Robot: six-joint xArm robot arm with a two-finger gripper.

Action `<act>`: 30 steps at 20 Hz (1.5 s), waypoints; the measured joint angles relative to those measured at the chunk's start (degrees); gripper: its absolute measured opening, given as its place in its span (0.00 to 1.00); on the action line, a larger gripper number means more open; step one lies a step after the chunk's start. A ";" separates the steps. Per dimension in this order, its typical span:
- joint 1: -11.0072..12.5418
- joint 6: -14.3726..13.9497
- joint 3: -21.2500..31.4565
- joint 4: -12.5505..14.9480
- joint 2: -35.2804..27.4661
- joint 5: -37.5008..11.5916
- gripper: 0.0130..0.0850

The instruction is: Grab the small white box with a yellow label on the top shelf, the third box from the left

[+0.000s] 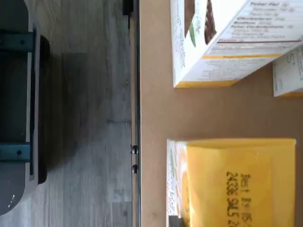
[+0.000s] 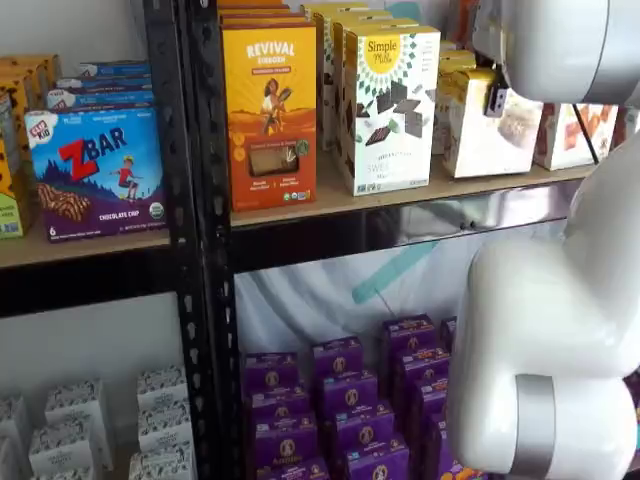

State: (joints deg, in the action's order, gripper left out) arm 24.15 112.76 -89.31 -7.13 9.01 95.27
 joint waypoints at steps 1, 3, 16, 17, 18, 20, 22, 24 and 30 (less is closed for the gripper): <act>0.01 0.03 -0.10 0.12 0.01 0.10 0.28; 0.09 0.06 -0.57 0.24 -0.01 0.98 0.28; 1.81 0.62 0.45 -1.54 5.64 12.14 0.28; 1.99 0.74 1.00 -1.60 6.50 12.70 0.28; 2.15 0.86 1.66 -1.62 7.43 13.21 0.28; 2.51 1.11 3.34 -1.74 9.56 13.80 0.28; 2.74 1.28 4.90 -1.77 11.39 14.10 0.28; 2.69 1.40 7.03 -1.15 13.75 14.11 0.28; 2.33 1.28 13.04 -0.30 19.97 14.14 0.28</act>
State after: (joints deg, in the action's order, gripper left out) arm 26.48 114.04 -76.27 -7.43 28.98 109.41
